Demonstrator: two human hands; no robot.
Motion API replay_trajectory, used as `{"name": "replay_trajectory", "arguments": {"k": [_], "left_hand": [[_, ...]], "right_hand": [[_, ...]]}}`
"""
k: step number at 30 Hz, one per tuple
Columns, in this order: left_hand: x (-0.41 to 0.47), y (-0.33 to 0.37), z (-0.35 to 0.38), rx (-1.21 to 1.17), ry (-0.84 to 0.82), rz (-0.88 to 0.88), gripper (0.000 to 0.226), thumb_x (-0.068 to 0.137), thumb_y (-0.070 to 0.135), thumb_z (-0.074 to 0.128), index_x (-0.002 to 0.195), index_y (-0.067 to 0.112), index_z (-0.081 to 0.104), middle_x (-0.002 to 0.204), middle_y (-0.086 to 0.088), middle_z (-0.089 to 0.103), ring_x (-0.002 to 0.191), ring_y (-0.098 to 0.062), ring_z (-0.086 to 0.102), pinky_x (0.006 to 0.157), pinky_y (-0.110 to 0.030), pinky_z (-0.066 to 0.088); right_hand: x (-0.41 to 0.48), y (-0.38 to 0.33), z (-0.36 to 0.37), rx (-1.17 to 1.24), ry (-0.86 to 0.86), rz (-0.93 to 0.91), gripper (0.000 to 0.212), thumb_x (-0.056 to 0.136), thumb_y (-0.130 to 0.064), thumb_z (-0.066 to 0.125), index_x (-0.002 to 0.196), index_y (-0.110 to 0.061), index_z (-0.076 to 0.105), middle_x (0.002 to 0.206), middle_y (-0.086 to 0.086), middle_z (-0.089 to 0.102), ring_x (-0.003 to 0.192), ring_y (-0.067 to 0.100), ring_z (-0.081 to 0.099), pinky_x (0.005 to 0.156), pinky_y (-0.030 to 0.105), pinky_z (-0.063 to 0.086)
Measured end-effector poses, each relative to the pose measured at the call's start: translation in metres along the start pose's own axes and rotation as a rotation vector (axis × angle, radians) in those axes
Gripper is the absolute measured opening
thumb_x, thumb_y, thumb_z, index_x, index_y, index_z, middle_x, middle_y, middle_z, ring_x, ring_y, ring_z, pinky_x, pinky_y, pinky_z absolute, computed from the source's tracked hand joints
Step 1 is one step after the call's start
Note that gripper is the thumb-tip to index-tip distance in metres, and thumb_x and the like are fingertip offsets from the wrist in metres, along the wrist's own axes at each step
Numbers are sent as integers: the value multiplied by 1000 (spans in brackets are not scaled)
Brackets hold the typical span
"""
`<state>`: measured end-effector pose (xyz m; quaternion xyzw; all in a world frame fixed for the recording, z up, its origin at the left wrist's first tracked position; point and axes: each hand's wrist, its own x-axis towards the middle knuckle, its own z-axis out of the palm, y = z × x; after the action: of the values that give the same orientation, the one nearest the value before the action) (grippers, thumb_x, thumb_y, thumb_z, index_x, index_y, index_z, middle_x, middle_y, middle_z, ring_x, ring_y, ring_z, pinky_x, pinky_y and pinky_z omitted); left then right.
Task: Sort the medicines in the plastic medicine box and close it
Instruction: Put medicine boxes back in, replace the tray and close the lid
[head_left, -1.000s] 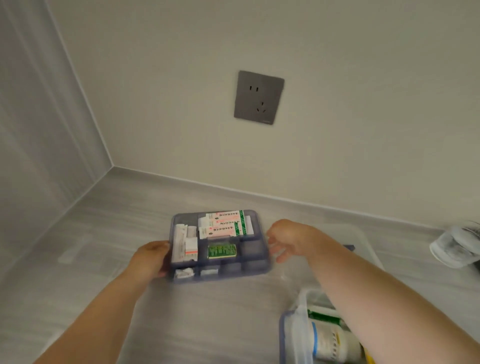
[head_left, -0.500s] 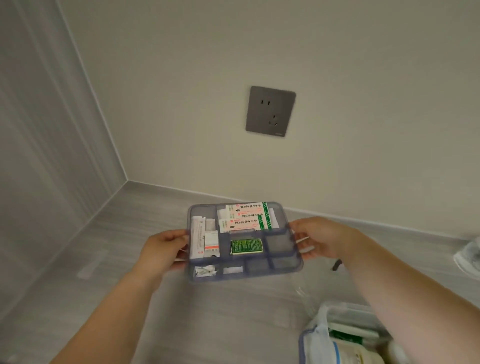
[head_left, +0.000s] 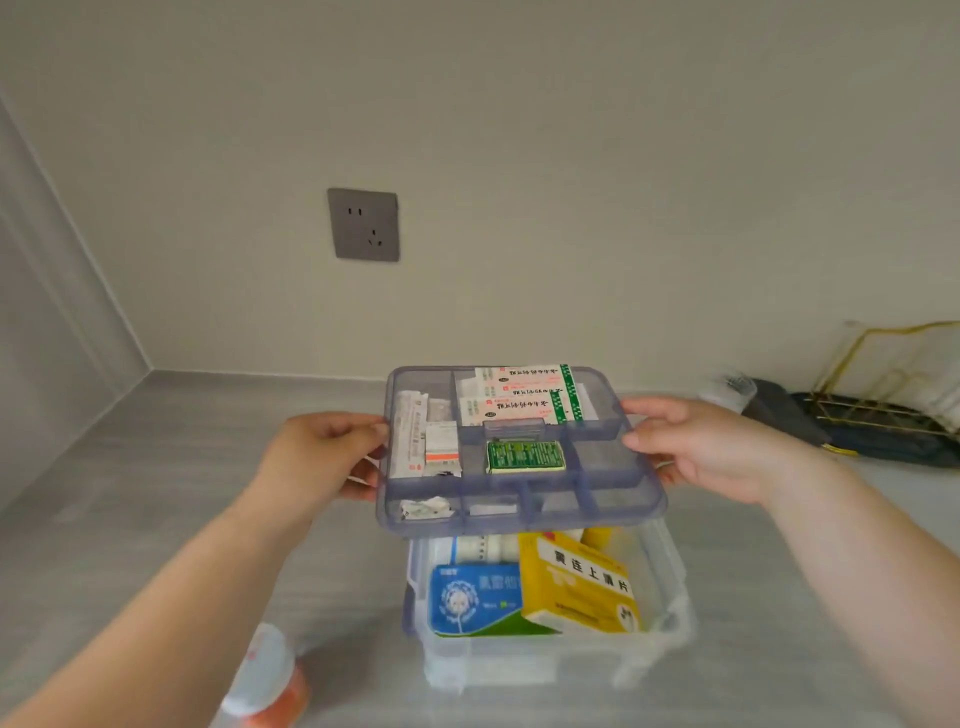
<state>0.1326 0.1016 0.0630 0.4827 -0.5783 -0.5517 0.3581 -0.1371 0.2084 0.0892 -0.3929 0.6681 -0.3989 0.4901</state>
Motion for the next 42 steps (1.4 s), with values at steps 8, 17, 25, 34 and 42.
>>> {"name": "replay_trajectory", "arguments": {"k": [8,17,25,34,42], "left_hand": [[-41,-40,50,356,-27,-2,24,82,20,63,60,28,63,42,16,62,34,0,55,35,-8,40],[-53,-53,56,546,181,99,17,85,18,58,80,12,73,74,-10,68,70,-26,57,55,-26,40],[-44,-53,56,654,151,67,25,88,19,52,79,7,71,81,-19,72,71,-30,59,57,-28,40],[-42,-55,58,751,180,82,29,90,24,47,79,7,68,82,-18,69,69,-31,56,55,-27,36],[-40,-68,62,587,223,-2,27,90,26,51,114,19,61,109,-5,60,85,-21,55,65,-25,40]], "right_hand": [[-41,75,-14,-32,88,41,44,87,7,44,128,-8,41,75,7,52,63,16,51,52,24,45],[-20,95,-3,-286,235,-123,45,88,-6,49,131,-16,41,74,-2,54,69,14,53,65,25,43],[-24,106,7,-553,345,-238,39,89,-16,46,128,-13,44,99,7,60,88,18,52,77,23,35],[-28,112,13,-672,426,-278,37,89,-13,47,125,-7,47,124,13,49,118,24,44,96,27,32],[-25,111,14,-632,392,-274,40,90,-13,43,130,-10,41,141,5,43,130,19,38,103,22,27]]}}
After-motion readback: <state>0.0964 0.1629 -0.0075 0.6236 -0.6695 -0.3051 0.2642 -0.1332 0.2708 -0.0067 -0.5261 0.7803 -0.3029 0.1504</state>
